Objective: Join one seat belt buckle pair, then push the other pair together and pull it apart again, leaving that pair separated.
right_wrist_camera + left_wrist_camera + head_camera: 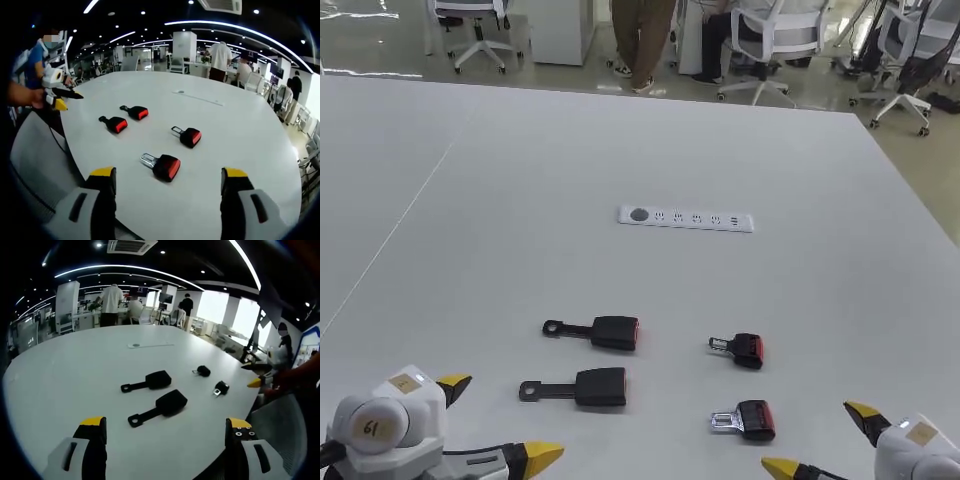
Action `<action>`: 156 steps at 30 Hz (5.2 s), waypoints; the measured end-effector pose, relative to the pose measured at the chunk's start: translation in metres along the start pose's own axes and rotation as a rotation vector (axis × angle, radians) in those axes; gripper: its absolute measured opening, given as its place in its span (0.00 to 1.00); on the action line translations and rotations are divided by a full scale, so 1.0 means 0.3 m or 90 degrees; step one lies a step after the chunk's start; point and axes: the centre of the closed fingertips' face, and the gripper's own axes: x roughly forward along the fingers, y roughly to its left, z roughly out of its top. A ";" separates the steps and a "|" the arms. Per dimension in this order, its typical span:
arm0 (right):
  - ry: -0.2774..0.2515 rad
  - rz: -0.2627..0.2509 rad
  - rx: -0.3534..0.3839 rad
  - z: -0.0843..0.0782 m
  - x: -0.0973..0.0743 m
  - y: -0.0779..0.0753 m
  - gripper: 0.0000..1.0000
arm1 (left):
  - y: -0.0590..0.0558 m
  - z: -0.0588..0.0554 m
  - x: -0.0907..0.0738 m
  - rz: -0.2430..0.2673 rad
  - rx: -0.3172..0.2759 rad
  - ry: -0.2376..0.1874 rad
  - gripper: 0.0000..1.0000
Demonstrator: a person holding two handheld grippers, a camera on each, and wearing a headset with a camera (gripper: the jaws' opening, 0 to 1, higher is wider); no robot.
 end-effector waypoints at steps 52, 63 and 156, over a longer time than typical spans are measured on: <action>0.128 0.188 -0.137 -0.060 0.164 0.033 0.82 | 0.010 -0.013 0.189 -0.091 0.103 0.074 0.89; 0.174 0.259 -0.177 -0.080 0.225 0.028 0.80 | 0.011 -0.055 0.284 -0.145 0.207 0.140 0.81; 0.181 0.455 -0.289 -0.095 0.345 0.069 0.34 | -0.008 -0.178 0.504 -0.397 0.513 0.274 0.33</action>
